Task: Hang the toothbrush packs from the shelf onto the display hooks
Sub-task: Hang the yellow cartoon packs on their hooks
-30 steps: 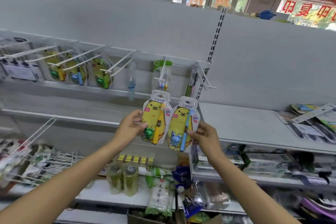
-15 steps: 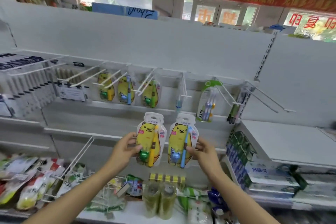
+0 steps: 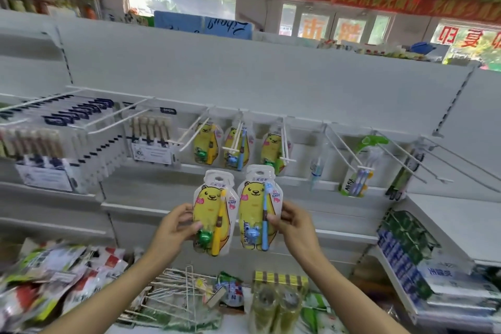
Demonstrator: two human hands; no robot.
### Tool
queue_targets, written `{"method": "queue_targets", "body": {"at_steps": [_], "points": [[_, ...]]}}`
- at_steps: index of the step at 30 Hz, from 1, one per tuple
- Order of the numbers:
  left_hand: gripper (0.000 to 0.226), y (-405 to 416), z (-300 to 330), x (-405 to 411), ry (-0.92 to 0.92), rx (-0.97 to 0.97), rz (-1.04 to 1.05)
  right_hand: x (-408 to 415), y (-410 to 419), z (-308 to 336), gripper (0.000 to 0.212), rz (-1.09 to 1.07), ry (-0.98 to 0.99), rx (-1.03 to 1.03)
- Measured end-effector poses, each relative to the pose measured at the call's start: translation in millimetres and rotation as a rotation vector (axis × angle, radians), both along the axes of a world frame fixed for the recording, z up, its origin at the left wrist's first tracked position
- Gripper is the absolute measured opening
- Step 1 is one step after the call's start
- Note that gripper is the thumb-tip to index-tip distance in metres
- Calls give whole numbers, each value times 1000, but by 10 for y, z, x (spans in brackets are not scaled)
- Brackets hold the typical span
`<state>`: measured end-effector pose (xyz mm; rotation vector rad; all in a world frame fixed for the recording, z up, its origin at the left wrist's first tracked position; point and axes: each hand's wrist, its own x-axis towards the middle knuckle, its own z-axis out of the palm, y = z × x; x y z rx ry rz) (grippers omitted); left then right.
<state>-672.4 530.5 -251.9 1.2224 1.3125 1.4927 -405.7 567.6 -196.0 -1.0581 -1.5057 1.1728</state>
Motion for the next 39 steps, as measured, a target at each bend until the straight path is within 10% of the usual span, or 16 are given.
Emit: {"method": "queue_targets", "body": {"at_steps": [21,39], "points": [[73,-32,2,-1015,-5,62,-106,-791,-12,122,25,-81,124,60],[17,-76,-34,-823,142,13,-139,-752,245,140,24,-39,206,-48]]}}
